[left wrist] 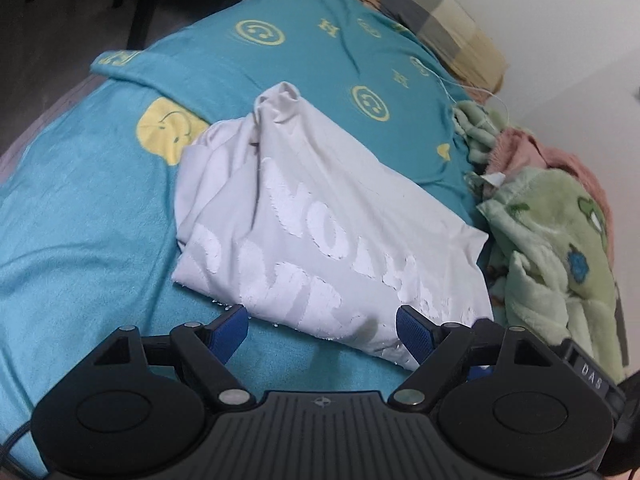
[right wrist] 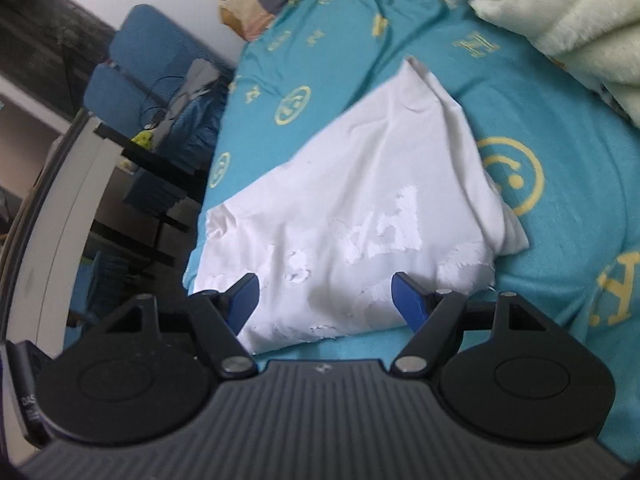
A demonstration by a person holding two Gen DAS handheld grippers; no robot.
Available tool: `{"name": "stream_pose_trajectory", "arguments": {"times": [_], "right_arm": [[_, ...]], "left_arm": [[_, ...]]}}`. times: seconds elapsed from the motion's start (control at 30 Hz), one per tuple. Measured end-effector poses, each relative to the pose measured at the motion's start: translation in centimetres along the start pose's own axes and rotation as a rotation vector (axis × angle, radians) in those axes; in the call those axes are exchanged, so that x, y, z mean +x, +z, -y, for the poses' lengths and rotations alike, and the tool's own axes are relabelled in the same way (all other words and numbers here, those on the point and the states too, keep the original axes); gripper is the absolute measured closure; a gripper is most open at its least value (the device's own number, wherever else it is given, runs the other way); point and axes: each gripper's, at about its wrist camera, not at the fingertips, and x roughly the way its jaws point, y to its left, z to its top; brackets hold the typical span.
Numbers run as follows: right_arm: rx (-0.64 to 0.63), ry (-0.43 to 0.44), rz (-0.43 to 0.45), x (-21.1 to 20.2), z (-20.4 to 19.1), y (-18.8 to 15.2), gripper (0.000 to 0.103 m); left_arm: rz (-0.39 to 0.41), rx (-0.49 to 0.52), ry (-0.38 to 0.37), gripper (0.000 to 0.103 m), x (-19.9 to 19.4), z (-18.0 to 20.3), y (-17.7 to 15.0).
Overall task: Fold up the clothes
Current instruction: 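Grasp the folded T-shirt bundle with both grippers, then carry the folded T-shirt with both grippers onto the blanket pile and release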
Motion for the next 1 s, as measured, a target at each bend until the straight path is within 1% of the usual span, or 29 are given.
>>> {"name": "stream_pose_trajectory", "arguments": {"times": [0.1,0.17,0.27,0.3,0.37,0.43,0.47,0.5,0.57,0.6,0.63,0.67,0.7,0.73,0.77,0.83,0.93,1.0], "right_arm": [[0.149,0.038,-0.033,0.0,1.4,-0.5,0.027],[0.281,0.076,-0.082,0.6,2.7,-1.2,0.027],[0.427,0.094,-0.142,2.0,4.5,-2.1,0.027],[0.460,0.097,-0.145,2.4,5.0,-2.3,0.027],[0.494,0.081,-0.115,2.8,5.8,-2.2,0.027],[0.507,0.058,-0.061,2.9,6.4,-1.8,0.028],[0.509,0.052,-0.029,2.9,6.6,-1.5,0.028],[0.508,0.045,-0.001,3.0,6.8,-1.2,0.030],[0.502,0.026,0.035,3.1,6.9,-0.7,0.042],[0.497,0.018,0.043,3.2,6.9,-0.6,0.045],[0.487,0.005,0.048,3.4,6.8,-0.6,0.054],[0.476,-0.005,0.052,3.5,6.7,-0.6,0.065],[0.467,-0.010,0.056,3.5,6.6,-0.7,0.068],[0.458,-0.010,0.062,3.6,6.5,-0.7,0.075],[0.449,-0.007,0.068,3.5,6.3,-0.6,0.080],[0.430,-0.005,0.081,3.2,6.0,-0.4,0.082],[0.426,0.005,0.101,2.6,5.7,-0.3,0.084],[0.436,0.028,0.120,1.6,5.4,-0.3,0.085]], "left_arm": [[-0.032,-0.162,-0.069,0.020,0.8,-1.8,0.3],[-0.060,-0.262,-0.098,0.020,1.8,-3.0,0.4],[-0.064,-0.404,-0.107,0.020,3.2,-5.1,0.5],[-0.057,-0.440,-0.108,0.021,3.5,-5.7,0.7],[-0.021,-0.486,-0.120,0.024,4.0,-6.6,1.0],[0.022,-0.506,-0.121,0.030,4.0,-7.0,1.5],[0.042,-0.509,-0.114,0.031,4.0,-7.1,1.7],[0.055,-0.516,-0.109,0.035,4.0,-7.2,1.7],[0.072,-0.528,-0.099,0.044,4.1,-7.5,1.8],[0.076,-0.529,-0.094,0.050,4.1,-7.6,1.8],[0.080,-0.529,-0.089,0.055,4.1,-7.7,1.8],[0.084,-0.530,-0.088,0.057,4.0,-7.7,1.8],[0.089,-0.527,-0.089,0.063,3.9,-7.5,1.8],[0.096,-0.523,-0.093,0.068,3.7,-7.3,1.9],[0.102,-0.518,-0.098,0.071,3.5,-7.1,2.0],[0.116,-0.505,-0.110,0.078,3.0,-6.7,2.2],[0.145,-0.472,-0.130,0.084,1.9,-5.8,2.4],[0.158,-0.461,-0.166,0.085,0.9,-5.0,2.5]]}}
